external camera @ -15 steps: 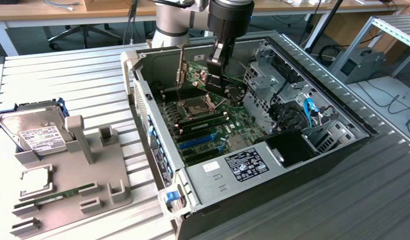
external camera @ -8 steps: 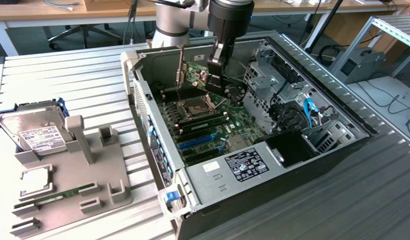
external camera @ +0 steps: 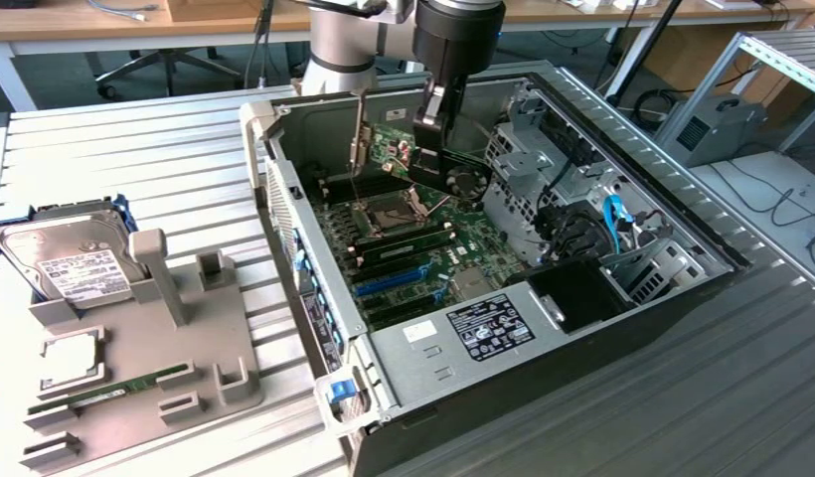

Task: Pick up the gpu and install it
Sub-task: 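Insert the gpu into the slot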

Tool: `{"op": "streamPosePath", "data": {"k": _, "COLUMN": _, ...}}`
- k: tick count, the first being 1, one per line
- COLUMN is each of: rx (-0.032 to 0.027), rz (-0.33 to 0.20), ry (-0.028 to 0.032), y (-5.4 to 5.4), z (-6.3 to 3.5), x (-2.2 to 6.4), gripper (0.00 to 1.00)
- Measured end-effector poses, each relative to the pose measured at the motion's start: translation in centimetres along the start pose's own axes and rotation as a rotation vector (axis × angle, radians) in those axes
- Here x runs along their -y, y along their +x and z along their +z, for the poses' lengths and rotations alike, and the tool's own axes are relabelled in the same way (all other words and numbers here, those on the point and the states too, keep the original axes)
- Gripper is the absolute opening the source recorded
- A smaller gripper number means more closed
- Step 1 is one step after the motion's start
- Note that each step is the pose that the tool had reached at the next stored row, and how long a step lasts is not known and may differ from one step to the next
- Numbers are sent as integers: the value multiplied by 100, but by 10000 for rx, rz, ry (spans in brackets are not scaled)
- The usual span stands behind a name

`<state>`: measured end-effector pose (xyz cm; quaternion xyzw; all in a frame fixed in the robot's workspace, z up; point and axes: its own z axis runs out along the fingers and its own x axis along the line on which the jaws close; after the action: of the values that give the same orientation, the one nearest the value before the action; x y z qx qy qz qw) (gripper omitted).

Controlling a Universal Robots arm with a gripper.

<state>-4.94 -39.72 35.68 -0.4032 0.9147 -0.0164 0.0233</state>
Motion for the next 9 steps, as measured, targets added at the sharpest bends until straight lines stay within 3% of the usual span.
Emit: {"op": "streamPosePath", "data": {"k": 9, "rx": 4, "rz": -119, "ry": -2, "y": 0, "z": 0, "x": 0, "gripper": 26}}
